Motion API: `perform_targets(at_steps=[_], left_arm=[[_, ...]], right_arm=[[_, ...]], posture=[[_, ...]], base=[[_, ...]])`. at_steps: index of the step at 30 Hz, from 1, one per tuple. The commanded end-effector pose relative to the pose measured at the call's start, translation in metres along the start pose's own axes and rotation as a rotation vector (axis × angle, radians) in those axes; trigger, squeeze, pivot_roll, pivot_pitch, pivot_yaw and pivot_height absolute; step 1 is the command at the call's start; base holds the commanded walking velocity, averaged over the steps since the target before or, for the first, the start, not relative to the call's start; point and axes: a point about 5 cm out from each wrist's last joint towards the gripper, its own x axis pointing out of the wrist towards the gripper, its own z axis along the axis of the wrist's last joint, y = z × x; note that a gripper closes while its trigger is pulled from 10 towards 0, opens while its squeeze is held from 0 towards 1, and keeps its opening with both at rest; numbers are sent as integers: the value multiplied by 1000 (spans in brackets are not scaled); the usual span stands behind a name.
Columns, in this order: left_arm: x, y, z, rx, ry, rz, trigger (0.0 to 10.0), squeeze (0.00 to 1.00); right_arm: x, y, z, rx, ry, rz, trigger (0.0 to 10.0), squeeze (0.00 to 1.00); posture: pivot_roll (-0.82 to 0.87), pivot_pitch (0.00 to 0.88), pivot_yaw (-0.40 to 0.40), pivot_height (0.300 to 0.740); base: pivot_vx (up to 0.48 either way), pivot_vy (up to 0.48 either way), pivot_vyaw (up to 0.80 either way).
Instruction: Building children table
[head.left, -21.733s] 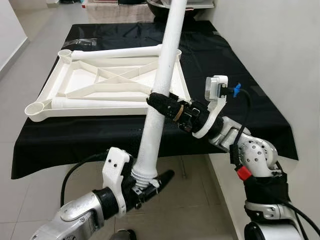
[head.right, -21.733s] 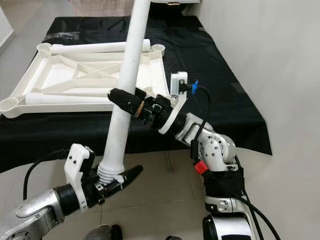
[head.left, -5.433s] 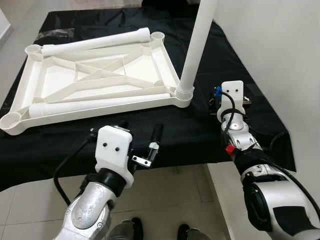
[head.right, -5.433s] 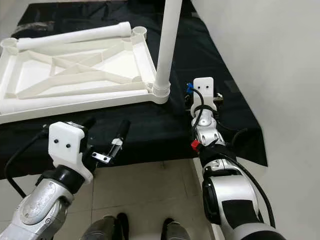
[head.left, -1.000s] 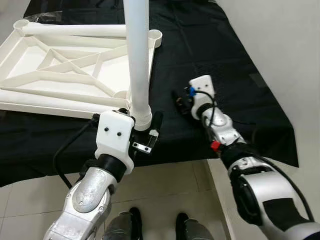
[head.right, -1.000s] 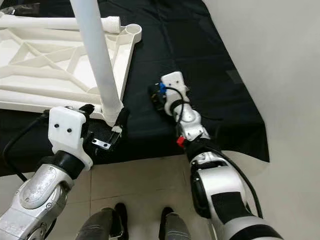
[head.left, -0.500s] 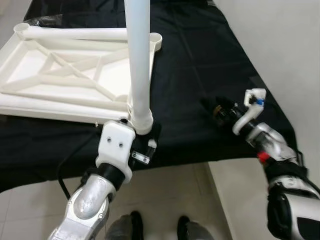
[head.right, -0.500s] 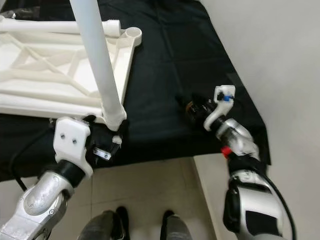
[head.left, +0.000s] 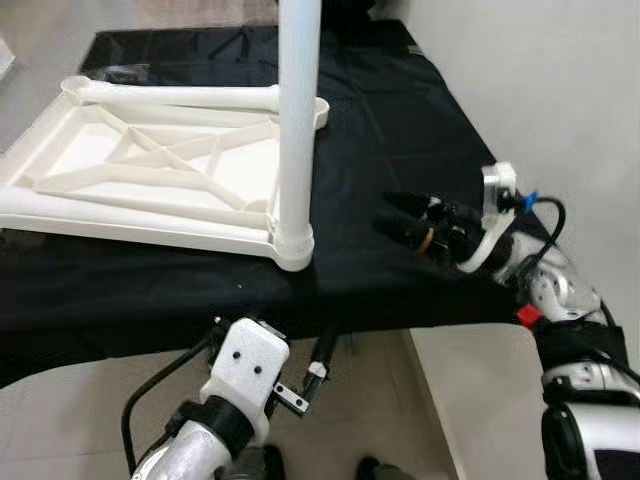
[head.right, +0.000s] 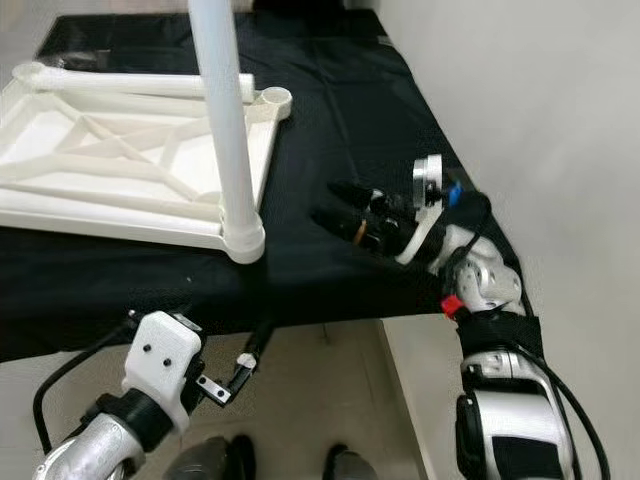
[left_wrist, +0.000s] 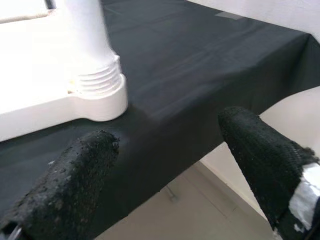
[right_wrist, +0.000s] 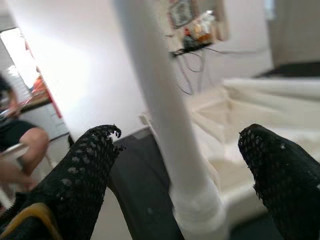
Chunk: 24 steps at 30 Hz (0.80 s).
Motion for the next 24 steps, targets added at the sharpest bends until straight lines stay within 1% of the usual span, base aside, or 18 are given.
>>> perform_targets(at_steps=[1,2,3,4,5,7,8,10,12,15,16,17,18,22,24], left_arm=[[-1,0,-8,12,28,6,10000,0],[-2,-1,-12,9,36,10,10000,0],[-2,-1,-12,9,36,10,10000,0],[-1,0,-16,9,41,14,10000,0],[-1,0,-16,9,41,14,10000,0],[1,1,-19,11,40,20,10000,0],[1,1,-19,12,39,23,10000,0],[1,1,-20,13,35,27,10000,0],[3,1,-21,16,31,38,10000,0],[3,2,-21,15,26,43,10000,0],[3,2,-21,14,23,47,10000,0],[3,2,-21,14,23,47,10000,0],[4,2,-22,11,20,50,10000,0],[4,2,-23,9,19,51,10000,0],[3,2,-25,3,19,58,10000,0]], right_arm=[[5,3,0,-2,15,37,10000,0],[13,6,1,-15,27,60,10000,894],[13,6,1,-15,27,60,10000,894],[21,7,1,-43,40,66,10000,1000],[21,7,1,-43,40,66,10000,1000],[30,7,-2,-116,73,52,10000,1000],[33,7,-3,-140,80,38,10000,0],[36,5,-4,-148,86,15,10000,0],[38,-1,-6,-159,99,-64,10000,0],[37,-3,-7,-168,108,-101,10000,0],[37,-6,-8,-172,106,-143,10000,0],[37,-6,-8,-172,106,-143,10000,0],[36,-9,-10,-173,114,-188,10000,0],[35,-10,-13,-161,118,-211,10000,0],[32,-12,-19,-143,140,-231,10000,0]], posture=[[158,100,-48,740],[154,93,-48,740],[154,93,-48,740],[151,82,-49,740],[151,82,-49,740],[149,75,-51,740],[149,72,-51,740],[147,69,-54,740],[149,68,-53,740],[149,68,-53,740],[145,65,-52,740],[145,65,-52,740],[143,65,-50,740],[142,62,-51,740],[147,64,-53,740]], base=[[0,0,0],[0,0,0],[0,0,0],[0,0,0],[0,0,0],[0,0,0],[0,0,0],[0,0,0],[0,0,0],[0,0,0],[0,0,0],[0,0,0],[0,0,0],[0,0,0],[0,0,0]])
